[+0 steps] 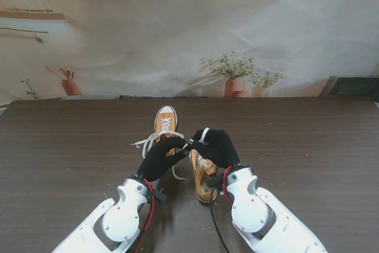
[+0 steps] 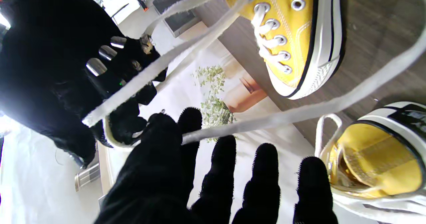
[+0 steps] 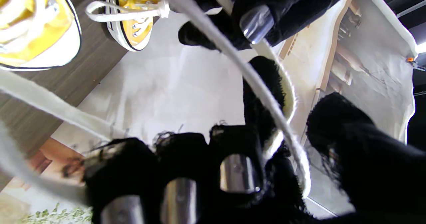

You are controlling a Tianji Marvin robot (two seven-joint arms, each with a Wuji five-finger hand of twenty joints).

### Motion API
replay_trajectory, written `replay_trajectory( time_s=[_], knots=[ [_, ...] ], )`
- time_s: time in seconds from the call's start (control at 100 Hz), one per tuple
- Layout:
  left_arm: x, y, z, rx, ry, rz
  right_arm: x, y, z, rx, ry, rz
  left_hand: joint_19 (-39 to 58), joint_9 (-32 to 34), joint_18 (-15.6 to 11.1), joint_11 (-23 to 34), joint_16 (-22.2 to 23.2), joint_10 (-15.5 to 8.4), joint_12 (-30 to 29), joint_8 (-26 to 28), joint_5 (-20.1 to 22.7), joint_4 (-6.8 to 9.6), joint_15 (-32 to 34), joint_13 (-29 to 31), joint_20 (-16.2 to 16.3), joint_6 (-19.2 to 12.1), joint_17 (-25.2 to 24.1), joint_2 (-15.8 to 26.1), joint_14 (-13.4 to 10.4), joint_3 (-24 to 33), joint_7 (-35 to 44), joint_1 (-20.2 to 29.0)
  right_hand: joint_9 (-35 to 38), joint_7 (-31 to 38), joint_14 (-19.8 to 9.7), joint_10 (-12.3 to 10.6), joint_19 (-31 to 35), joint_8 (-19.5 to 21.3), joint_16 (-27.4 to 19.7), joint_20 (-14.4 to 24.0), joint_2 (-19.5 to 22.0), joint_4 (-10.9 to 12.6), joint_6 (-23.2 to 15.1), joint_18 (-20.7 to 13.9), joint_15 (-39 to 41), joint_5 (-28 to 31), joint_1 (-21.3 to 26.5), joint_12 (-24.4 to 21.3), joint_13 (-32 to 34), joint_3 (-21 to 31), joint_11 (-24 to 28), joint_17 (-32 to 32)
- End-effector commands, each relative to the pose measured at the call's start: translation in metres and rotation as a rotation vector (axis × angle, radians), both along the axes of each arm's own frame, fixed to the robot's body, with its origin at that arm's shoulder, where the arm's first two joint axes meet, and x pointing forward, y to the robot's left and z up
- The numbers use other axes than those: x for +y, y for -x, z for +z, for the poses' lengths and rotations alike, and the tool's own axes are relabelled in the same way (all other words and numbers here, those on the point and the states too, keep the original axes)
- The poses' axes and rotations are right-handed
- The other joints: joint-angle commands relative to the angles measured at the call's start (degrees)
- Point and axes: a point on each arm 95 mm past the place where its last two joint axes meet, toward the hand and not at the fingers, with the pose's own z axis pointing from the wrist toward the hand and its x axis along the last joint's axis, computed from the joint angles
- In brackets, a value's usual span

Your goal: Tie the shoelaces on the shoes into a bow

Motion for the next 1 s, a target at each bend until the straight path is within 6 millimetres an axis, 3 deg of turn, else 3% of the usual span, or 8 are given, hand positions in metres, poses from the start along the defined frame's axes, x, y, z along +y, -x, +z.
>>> replay_trajectory(
  time_s=[0.0, 0.25, 0.4, 0.47, 0.56, 0.64, 0.8, 0.99],
  knots=[
    [-0.007, 0.005, -0.001, 0.019, 0.018, -0.029, 0.003, 0.002, 0.001, 0.016, -0.016, 0.009, 2.47, 0.8, -1.25, 1.38, 0.58, -1.17, 0.56, 3.84, -0.16, -0.61, 1.59, 1.14, -0.93, -7.16, 0.09, -0.17, -0.28, -1.48, 6.64, 2.8, 2.94, 0.62, -0.12, 2.37, 16.43, -0.12, 1.4, 1.55, -0.08, -0.27, 1.3, 1.75, 5.96, 2.74, 0.63, 0.02, 1.16, 1.96, 4.85, 1.31],
    [-0.006, 0.031, 0.0, -0.035, 0.024, -0.04, 0.007, -0.001, 0.002, 0.036, -0.021, -0.02, 4.45, 1.41, -0.79, 2.25, 0.45, -1.15, 0.81, 8.12, -1.28, -0.66, 2.4, 1.71, -1.93, -4.77, 0.51, 0.03, -0.1, -1.49, 11.22, 3.79, 2.91, -1.36, -0.13, 2.51, 16.43, -0.98, 1.67, 1.76, 2.46, 0.53, 1.51, 2.33, 5.63, 1.42, 0.55, -0.26, 1.22, 1.02, 4.84, 1.28],
    [-0.007, 0.045, 0.004, -0.058, -0.007, -0.075, 0.01, -0.001, 0.003, 0.064, -0.034, -0.028, 5.18, 1.76, -0.69, 2.12, 0.15, -1.12, 0.6, 6.8, -0.15, -0.52, 2.37, 1.84, -2.61, -4.26, 0.54, -0.3, -0.01, -1.56, 9.67, 3.56, 2.91, 4.45, -0.17, 2.59, 16.43, -8.16, 1.66, 1.32, -9.72, -3.93, 2.16, 2.21, 5.55, -3.95, 9.81, -0.39, 1.24, 1.8, 4.77, 1.31],
    [-0.006, 0.049, 0.004, -0.033, -0.066, -0.114, 0.011, 0.0, 0.004, 0.061, -0.04, -0.025, 4.11, -0.62, -1.44, 0.19, -0.5, -0.99, -0.39, 2.86, -0.87, -0.53, 1.03, 0.06, -3.85, -4.2, -0.78, 0.21, -0.16, -2.23, 4.2, 1.95, 2.88, 7.27, -0.42, 2.7, 16.43, -11.65, 1.61, 1.14, -13.6, -3.94, 2.02, 1.76, 5.53, -5.54, 12.56, -0.47, 1.26, 1.93, 4.52, 1.4],
    [-0.004, 0.049, 0.001, -0.038, -0.141, -0.124, 0.012, 0.001, 0.006, 0.047, -0.037, -0.028, 1.76, -5.91, -2.6, -2.85, -0.81, -0.83, -1.69, -2.45, -6.72, -0.58, -1.2, -3.01, -4.3, -2.07, -2.46, 2.47, -0.62, -2.31, -15.57, -8.17, 2.91, 7.39, -0.86, 3.27, 16.43, -12.54, 1.5, 0.78, -14.89, -3.64, 1.73, 0.68, 5.45, -5.85, 14.1, -0.71, 1.29, 2.08, 3.83, 1.57],
    [-0.002, 0.049, -0.001, -0.031, -0.154, -0.104, 0.013, 0.004, 0.008, 0.04, -0.042, -0.023, 0.4, -8.02, -3.02, -3.94, -0.69, -0.63, -1.78, -5.11, -9.59, -0.24, -2.17, -4.26, -4.03, -1.4, -3.17, 3.6, -0.7, -2.28, -21.45, -11.85, 2.91, 7.29, -0.87, 3.51, 16.43, -12.76, 1.44, 0.67, -15.22, -3.56, 1.65, 0.51, 5.4, -5.98, 14.76, -0.76, 1.29, 1.91, 3.68, 1.61],
    [0.005, 0.047, -0.004, -0.014, -0.074, -0.002, 0.015, 0.009, 0.013, 0.026, -0.055, -0.004, 0.1, -6.46, -1.68, -3.34, -0.15, 0.25, -1.33, -5.58, -7.76, -0.1, -1.69, -2.91, -3.56, -0.71, -2.48, 3.55, 0.33, -1.73, -22.12, -11.28, 2.88, 7.01, -1.03, 3.77, 16.43, -13.09, 1.24, 0.3, -15.77, -3.28, 1.52, 0.02, 5.22, -6.55, 15.84, -0.88, 1.33, 1.93, 3.31, 1.71],
    [0.022, 0.035, -0.008, -0.007, -0.033, 0.098, 0.016, 0.013, 0.018, 0.013, -0.071, 0.012, 1.28, -2.85, -1.05, -0.99, 0.62, -0.19, -0.21, -2.35, -3.59, -1.19, 0.38, -0.52, -2.87, -3.47, -1.03, 1.67, 0.28, -0.32, -17.93, -2.94, 2.95, 6.11, -1.44, 5.74, 16.43, -14.54, 0.87, -0.29, -17.91, -2.49, 2.66, -0.99, 5.26, -7.03, 19.91, -1.26, 1.34, 1.89, 2.06, 1.82]
  ],
)
